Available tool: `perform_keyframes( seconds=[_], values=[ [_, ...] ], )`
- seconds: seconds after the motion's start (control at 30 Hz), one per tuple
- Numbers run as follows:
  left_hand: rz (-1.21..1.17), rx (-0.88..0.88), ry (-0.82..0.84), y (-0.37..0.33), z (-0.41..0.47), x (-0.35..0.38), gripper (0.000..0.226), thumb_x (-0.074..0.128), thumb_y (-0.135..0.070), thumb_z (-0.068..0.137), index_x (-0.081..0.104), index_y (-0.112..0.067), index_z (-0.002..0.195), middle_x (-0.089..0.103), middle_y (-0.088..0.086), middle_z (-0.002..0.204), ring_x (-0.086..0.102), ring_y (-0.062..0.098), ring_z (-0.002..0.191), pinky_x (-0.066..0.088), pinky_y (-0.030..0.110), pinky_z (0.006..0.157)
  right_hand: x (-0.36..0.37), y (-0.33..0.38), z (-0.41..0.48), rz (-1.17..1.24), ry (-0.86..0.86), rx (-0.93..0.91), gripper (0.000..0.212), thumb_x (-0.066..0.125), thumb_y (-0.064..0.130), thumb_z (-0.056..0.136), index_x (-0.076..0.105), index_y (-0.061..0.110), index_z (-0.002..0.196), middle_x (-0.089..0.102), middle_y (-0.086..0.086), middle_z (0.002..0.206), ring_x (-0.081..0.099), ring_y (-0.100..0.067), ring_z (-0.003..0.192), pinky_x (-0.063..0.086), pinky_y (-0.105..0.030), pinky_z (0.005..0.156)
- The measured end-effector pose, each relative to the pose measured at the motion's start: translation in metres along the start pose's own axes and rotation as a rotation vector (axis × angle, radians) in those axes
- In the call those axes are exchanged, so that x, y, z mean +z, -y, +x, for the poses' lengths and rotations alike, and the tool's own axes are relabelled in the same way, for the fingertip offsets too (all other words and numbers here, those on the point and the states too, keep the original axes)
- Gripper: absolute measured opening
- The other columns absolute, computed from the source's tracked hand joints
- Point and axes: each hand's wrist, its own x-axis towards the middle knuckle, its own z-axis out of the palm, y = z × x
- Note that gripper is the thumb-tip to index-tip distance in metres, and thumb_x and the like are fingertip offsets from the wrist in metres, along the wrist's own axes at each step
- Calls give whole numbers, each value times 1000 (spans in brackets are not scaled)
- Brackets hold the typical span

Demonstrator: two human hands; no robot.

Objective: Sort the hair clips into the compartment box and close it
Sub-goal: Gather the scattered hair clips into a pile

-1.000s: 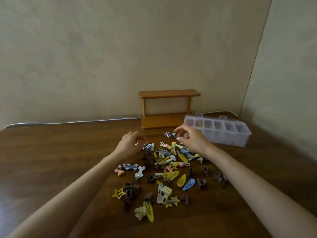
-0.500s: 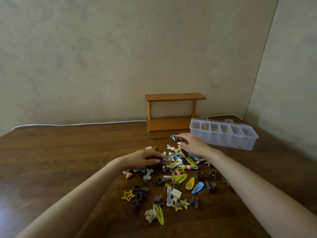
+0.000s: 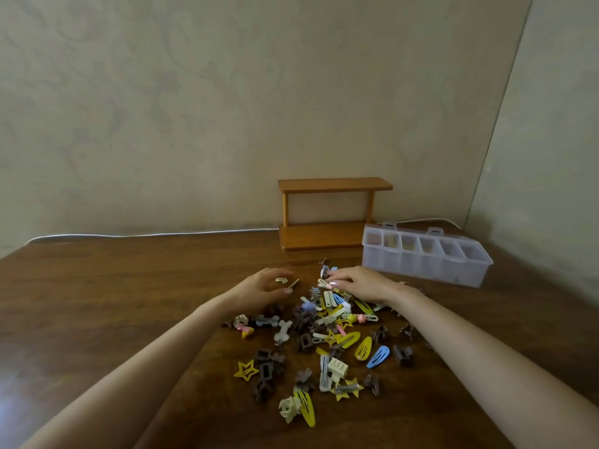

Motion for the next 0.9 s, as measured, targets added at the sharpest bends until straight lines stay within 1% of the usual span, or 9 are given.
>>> perform_keyframes(
  seconds=[0.1,0.2,0.3,0.47,0.6,0.7,0.8,0.83,0.9],
  values=[
    [47,-48,1,-2,12,6,54,49,-42,91,31,-29,141,24,2,151,34,21,134,36,35,106,-5,-1,-16,138,13,-43,30,47,25,98,60,24,125,53,7,137,45,-7,125,35,-29,104],
    [76,-96,13,-2,24,6,64,46,-52,89,24,-29,144,12,3,156,22,25,140,26,44,113,-11,-10,-31,250,-196,-18,27,50,18,96,63,25,119,59,4,128,50,-4,113,38,-24,96],
    [195,-100,119,-2,29,11,70,38,-62,85,19,-31,146,6,-1,157,11,26,143,12,51,116,-18,-33,-43,145,-340,74,26,50,21,96,64,23,118,61,2,126,54,-12,116,41,-27,97],
    [227,109,253,-12,20,26,55,27,-54,93,20,-35,145,7,-11,156,6,13,144,-6,46,117,-15,-65,-62,72,-198,199,39,42,38,98,51,23,133,50,2,139,45,-14,127,36,-33,104],
    [138,173,393,-17,9,26,54,29,-59,90,30,-39,141,11,-17,155,5,8,143,-10,45,115,-10,-56,-67,125,-172,133,44,35,42,99,45,24,138,43,4,145,36,-13,135,24,-37,113],
    [154,212,433,-17,4,28,60,33,-64,82,32,-43,139,9,-18,155,2,6,143,-12,45,114,-4,-37,-64,52,-107,72,44,29,42,100,42,27,139,40,6,147,31,-11,138,14,-39,117],
    [47,209,407,-15,-2,31,51,38,-57,85,43,-41,133,23,-17,152,16,6,140,-1,40,114,2,-16,-60,45,-15,-12,49,29,49,96,42,29,139,39,7,147,31,-10,137,12,-41,117],
    [-39,192,365,-17,-4,30,47,40,-57,85,50,-39,128,34,-15,147,29,6,135,12,39,114,3,-9,-60,99,24,-32,53,30,56,92,44,31,137,41,7,146,34,-10,135,17,-41,116],
    [-226,152,191,-19,-8,28,44,45,-55,83,59,-31,117,55,-9,127,51,6,117,38,33,101,3,0,-62,273,85,-61,61,34,67,83,51,35,132,48,6,141,43,-11,129,31,-38,109]
  ],
)
